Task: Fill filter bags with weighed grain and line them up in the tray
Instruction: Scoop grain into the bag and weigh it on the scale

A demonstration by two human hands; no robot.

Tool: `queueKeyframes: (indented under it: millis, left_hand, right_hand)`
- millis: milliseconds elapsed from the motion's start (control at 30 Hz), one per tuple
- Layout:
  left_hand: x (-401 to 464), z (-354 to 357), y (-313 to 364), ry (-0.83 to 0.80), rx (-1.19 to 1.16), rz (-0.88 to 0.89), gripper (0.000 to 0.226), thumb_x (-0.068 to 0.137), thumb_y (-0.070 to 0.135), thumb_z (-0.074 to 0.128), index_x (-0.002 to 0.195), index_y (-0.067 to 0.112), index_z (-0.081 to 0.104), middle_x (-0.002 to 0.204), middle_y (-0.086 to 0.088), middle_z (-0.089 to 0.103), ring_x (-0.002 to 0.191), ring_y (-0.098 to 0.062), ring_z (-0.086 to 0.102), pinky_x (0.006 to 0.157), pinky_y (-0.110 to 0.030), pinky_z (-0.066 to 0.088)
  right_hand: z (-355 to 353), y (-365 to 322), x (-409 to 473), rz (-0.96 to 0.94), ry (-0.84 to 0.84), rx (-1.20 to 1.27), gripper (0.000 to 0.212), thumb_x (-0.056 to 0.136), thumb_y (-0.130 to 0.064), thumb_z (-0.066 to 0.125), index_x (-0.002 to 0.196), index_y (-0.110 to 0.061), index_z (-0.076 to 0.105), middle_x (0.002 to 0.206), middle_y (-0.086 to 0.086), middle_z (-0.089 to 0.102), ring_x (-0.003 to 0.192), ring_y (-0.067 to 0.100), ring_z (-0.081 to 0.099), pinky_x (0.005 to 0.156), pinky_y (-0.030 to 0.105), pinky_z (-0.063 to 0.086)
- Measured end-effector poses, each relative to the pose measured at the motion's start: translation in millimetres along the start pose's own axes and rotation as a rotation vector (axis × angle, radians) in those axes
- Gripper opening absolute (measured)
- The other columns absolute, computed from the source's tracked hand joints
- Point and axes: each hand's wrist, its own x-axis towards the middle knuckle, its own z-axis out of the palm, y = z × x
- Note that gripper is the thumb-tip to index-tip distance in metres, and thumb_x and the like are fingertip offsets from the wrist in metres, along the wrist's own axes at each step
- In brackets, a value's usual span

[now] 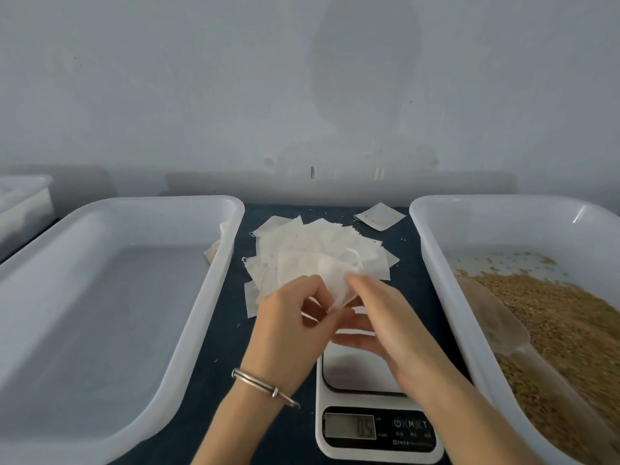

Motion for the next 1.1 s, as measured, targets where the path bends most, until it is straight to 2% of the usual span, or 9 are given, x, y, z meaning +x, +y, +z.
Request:
queueKeyframes:
  millis: [133,233,367,433,600,700,800,967,1100]
  left_hand:
    - [-8,1,2,-0.062,-0.059,-0.013,0.019,0.080,0.032,0.069,0.067,0.020,0.062,0.069,0.009,0.065,0.066,-0.005,0.064,0.060,-0.016,0.051]
    - [-14,2,5,-0.083,-0.064,-0.015,0.021,0.079,0.041,0.058,0.067,0.024,0.061,0.070,0.010,0.066,0.068,-0.005,0.066,0.063,-0.018,0.053]
    - [-16,5,8,0.056,0.031,0.012,0.021,0.083,0.023,0.062,0.064,0.022,0.053,0.061,0.007,0.059,0.055,-0.003,0.060,0.050,-0.012,0.044]
    - [-14,5,9,0.138,0.149,0.093,0.023,0.083,0.014,0.063,0.065,0.018,0.048,0.064,0.008,0.053,0.056,-0.008,0.056,0.048,-0.018,0.043]
    - [-12,4,18,0.307,0.419,0.257,0.024,0.078,0.009,0.065,0.065,0.014,0.044,0.082,0.003,0.049,0.053,-0.016,0.046,0.037,-0.030,0.041]
    - [-19,11,20,0.231,0.393,0.405,0.017,0.075,0.020,0.054,0.062,0.014,0.046,0.092,0.003,0.055,0.069,-0.012,0.048,0.044,-0.025,0.041]
    - [-25,17,18,0.157,0.347,0.489,0.013,0.076,0.019,0.055,0.065,0.015,0.049,0.105,0.002,0.058,0.082,-0.014,0.050,0.059,-0.020,0.039]
    - [-16,16,18,0.289,0.060,0.222,0.017,0.077,0.022,0.049,0.063,0.014,0.045,0.110,0.016,0.057,0.101,-0.005,0.052,0.076,-0.023,0.044]
    - [-10,15,14,0.271,-0.104,-0.017,0.018,0.075,0.015,0.052,0.059,0.013,0.046,0.100,0.020,0.060,0.097,0.001,0.055,0.081,-0.027,0.046]
  right_hand:
    - [-6,6,-6,0.005,-0.017,-0.029,0.029,0.093,-0.012,0.041,0.080,0.000,0.064,0.080,0.010,0.072,0.072,0.019,0.071,0.065,0.028,0.058]
    - [-10,11,-9,-0.002,-0.030,-0.056,0.033,0.097,-0.017,0.042,0.085,0.003,0.065,0.085,0.015,0.070,0.075,0.021,0.071,0.069,0.031,0.059]
    - [-11,15,-15,-0.063,-0.030,-0.091,0.029,0.096,-0.032,0.052,0.093,-0.007,0.066,0.084,0.009,0.072,0.074,0.019,0.072,0.066,0.027,0.059]
    - [-13,13,-16,-0.078,-0.002,-0.152,0.024,0.095,-0.030,0.054,0.092,-0.009,0.065,0.083,0.009,0.070,0.072,0.018,0.072,0.064,0.025,0.056]
    - [-20,2,-25,-0.223,0.134,-0.811,0.020,0.089,-0.031,0.050,0.074,-0.022,0.060,0.070,-0.001,0.068,0.057,0.011,0.060,0.062,0.032,0.050]
    - [-24,-10,-26,-0.315,0.225,-0.830,0.020,0.082,-0.033,0.050,0.068,-0.020,0.056,0.070,-0.001,0.066,0.063,0.018,0.060,0.064,0.041,0.050]
    - [-24,-16,-24,-0.355,0.192,-0.716,0.017,0.083,-0.032,0.057,0.069,-0.023,0.054,0.066,-0.007,0.060,0.062,0.013,0.058,0.066,0.036,0.050]
    - [-24,-8,-25,-0.453,0.151,-0.757,0.028,0.087,-0.016,0.062,0.071,-0.028,0.043,0.070,-0.003,0.059,0.063,0.011,0.067,0.068,0.040,0.054]
    - [-24,-11,-30,-0.610,0.032,-0.751,0.029,0.087,-0.026,0.063,0.075,-0.034,0.038,0.072,-0.008,0.059,0.064,0.003,0.068,0.063,0.022,0.055]
